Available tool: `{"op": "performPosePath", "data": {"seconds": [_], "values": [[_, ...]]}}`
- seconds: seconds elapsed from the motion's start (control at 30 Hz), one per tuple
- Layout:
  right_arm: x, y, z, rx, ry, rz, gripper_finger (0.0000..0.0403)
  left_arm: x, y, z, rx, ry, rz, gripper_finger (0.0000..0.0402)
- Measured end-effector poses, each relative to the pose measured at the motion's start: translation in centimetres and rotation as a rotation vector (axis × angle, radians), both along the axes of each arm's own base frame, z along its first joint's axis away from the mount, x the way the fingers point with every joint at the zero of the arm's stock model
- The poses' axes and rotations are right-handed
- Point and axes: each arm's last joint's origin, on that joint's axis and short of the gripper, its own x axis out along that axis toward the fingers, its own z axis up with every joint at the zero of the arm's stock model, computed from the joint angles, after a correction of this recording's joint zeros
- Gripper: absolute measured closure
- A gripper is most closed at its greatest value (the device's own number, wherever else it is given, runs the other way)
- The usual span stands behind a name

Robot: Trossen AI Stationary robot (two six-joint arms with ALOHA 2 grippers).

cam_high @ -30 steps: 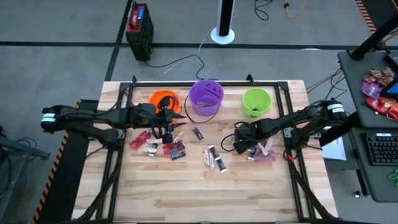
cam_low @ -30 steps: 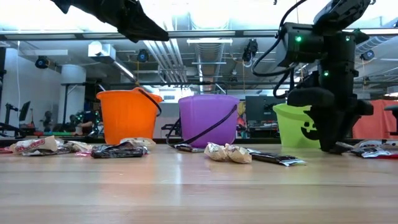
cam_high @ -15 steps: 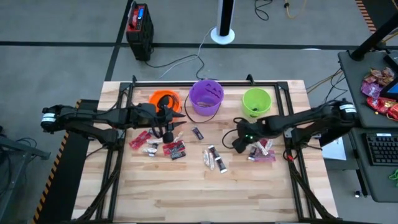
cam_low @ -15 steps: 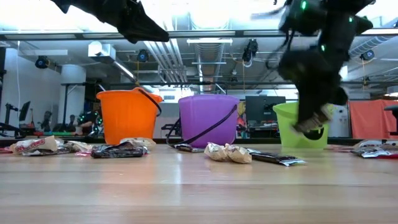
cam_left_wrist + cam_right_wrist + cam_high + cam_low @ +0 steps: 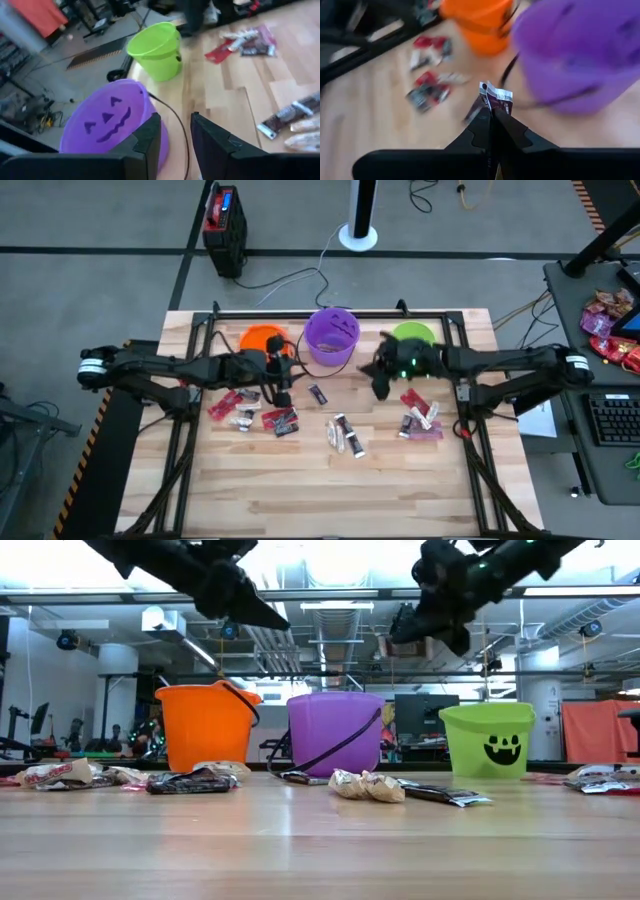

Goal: Sort candy by brand, put in halloween buckets
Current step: Put the brown chocolate bar into the green bucket

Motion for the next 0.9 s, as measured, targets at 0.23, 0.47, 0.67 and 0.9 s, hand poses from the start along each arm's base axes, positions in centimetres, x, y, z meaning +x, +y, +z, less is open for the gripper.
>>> {"op": "performPosePath", "data": {"seconds": [0.23,0.47,0.67,0.9], "values": [[-0.9,-4.9,0.5,-0.089,0.092,-0.126,0.0390,-0.6,2.4,-1.0,-0.047,0.087,0.091,0.0328],[-2.3,-7.6,1.0,-0.035,0.192,-0.251,0.0390,-2.6,3.4,-0.4,-0.098,0.143,0.099,0.0328],[-3.6,-10.1,5.5,0.202,0.202,-0.486,0.0390,-4.5,3.8,2.2,-0.197,-0.001,0.149,0.0328],[-6.1,-11.9,11.0,0.537,0.272,-0.654,0.0390,-7.0,5.5,8.7,-0.573,-0.217,0.041,0.0333]]}}
